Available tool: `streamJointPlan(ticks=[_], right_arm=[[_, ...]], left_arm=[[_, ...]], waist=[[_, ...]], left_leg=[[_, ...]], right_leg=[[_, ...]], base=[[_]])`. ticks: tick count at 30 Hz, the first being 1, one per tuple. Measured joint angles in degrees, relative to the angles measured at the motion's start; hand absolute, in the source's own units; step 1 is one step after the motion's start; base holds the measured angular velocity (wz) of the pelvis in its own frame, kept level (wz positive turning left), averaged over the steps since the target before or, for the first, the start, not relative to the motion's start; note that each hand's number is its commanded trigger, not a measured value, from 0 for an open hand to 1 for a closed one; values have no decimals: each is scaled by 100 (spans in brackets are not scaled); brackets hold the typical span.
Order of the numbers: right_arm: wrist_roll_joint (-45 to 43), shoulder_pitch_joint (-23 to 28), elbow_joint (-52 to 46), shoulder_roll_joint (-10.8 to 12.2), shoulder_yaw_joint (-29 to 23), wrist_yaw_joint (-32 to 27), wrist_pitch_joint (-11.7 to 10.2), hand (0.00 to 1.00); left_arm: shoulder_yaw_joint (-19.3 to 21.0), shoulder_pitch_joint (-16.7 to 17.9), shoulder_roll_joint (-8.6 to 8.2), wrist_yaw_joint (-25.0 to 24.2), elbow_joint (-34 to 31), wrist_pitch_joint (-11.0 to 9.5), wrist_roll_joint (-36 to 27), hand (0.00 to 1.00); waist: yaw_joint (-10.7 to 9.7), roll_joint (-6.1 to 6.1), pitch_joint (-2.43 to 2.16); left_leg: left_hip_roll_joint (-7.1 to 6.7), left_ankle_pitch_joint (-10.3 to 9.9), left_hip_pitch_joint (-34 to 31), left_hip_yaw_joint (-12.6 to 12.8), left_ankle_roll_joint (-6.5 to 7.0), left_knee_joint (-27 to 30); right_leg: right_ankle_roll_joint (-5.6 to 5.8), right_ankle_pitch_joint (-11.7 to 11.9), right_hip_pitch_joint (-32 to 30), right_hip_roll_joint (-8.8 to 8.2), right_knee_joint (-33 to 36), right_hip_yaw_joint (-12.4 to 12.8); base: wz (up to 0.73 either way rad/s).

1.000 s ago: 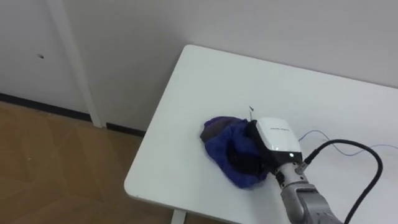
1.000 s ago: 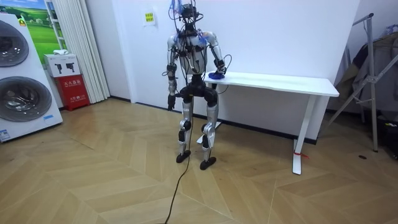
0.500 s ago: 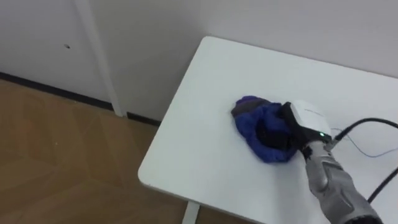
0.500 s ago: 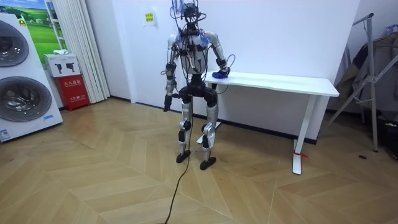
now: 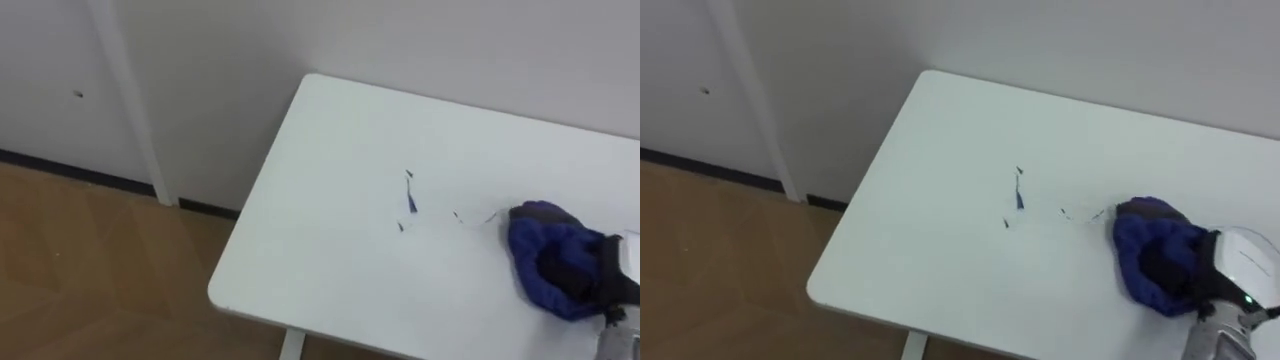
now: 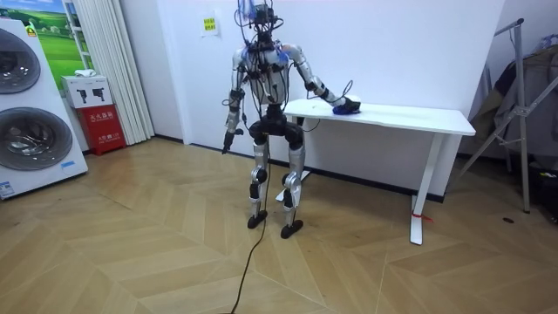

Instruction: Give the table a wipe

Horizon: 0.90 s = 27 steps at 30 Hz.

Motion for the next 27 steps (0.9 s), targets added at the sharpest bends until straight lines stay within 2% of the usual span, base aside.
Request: streamJointPlan(ticks=[5, 9, 12, 14, 16, 17, 18, 20, 22, 23, 25, 27], right_arm=[[1, 285, -19, -95, -414, -3, 40, 100], [-17, 297, -57, -94, -405, -63, 116, 100], [-56, 282, -402, -86, -106, -4, 485, 100], [-194, 269, -816, -70, 245, 138, 928, 100], [-523, 204, -1230, -57, 635, 349, 1172, 100], [-689, 102, -1501, -42, 957, 509, 1220, 100], [-755, 29, -1631, -23, 1152, 591, 1263, 100], [-912, -423, -1983, 18, 1906, 958, 1340, 100], [-873, -774, -2078, 75, 2300, 1225, 1304, 100], [-873, -968, -2076, 178, 2428, 1368, 1326, 100], [-870, -1207, -2054, 281, 2480, 1499, 1303, 100], [-690, -1411, -1905, 321, 2498, 1550, 1289, 100]], left_arm=[[13, 65, 2, -18, 17, -11, -3, 0], [-16, 98, -1, -20, 42, -31, -14, 0], [-30, 87, -44, -19, 54, -30, -20, 0], [-153, 39, -74, -19, 102, -23, -1, 0], [-294, -99, -67, -35, 259, 23, -1, 0], [-373, -136, -67, -60, 285, 41, -1, 0], [-410, -157, -66, -74, 306, 58, -6, 0], [-604, -277, -71, -118, 350, 94, -2, 0], [-747, -309, -71, -138, 346, 99, 1, 0], [-758, -314, -75, -175, 345, 101, 0, 0], [-754, -298, -64, -229, 345, 131, 0, 0], [-750, -283, -55, -257, 330, 201, 0, 0]], waist=[[-65, -4, 2], [-37, 31, 8], [93, 56, 37], [233, 75, 57], [362, 87, 79], [447, 100, 139], [484, 106, 161], [662, 129, 198], [853, 150, 208], [959, 159, 212], [1093, 164, 212], [1114, 159, 203]], left_leg=[[13, -2, 100, 54, 3, -67], [18, -2, 114, 70, 4, -54], [30, 2, 140, 142, 0, -75], [63, 4, 195, 246, -5, -115], [91, 17, 185, 329, -25, -143], [113, 24, 185, 356, -37, -147], [121, 27, 179, 366, -43, -147], [139, 43, 105, 372, -65, -147], [147, 50, 46, 368, -74, -146], [150, 50, 10, 345, -74, -145], [143, 51, -74, 254, -73, -133], [125, 57, -158, 128, -68, -88]], right_leg=[[5, 3, 55, 6, 14, 50], [1, 6, 87, 7, 58, 61], [-3, 8, 50, 19, 87, 149], [-25, 23, 35, 35, 106, 198], [-44, 36, -48, 59, 139, 283], [-55, 43, -82, 76, 171, 309], [-60, 46, -93, 84, 171, 318], [-82, 60, -178, 100, 171, 315], [-87, 63, -233, 109, 170, 301], [-87, 62, -252, 111, 164, 269], [-87, 62, -295, 103, 146, 152], [-86, 63, -300, 90, 109, 21]], base=[[-7], [-2], [-15], [-25], [-25], [-18], [-13], [0], [6], [11], [25], [37]])
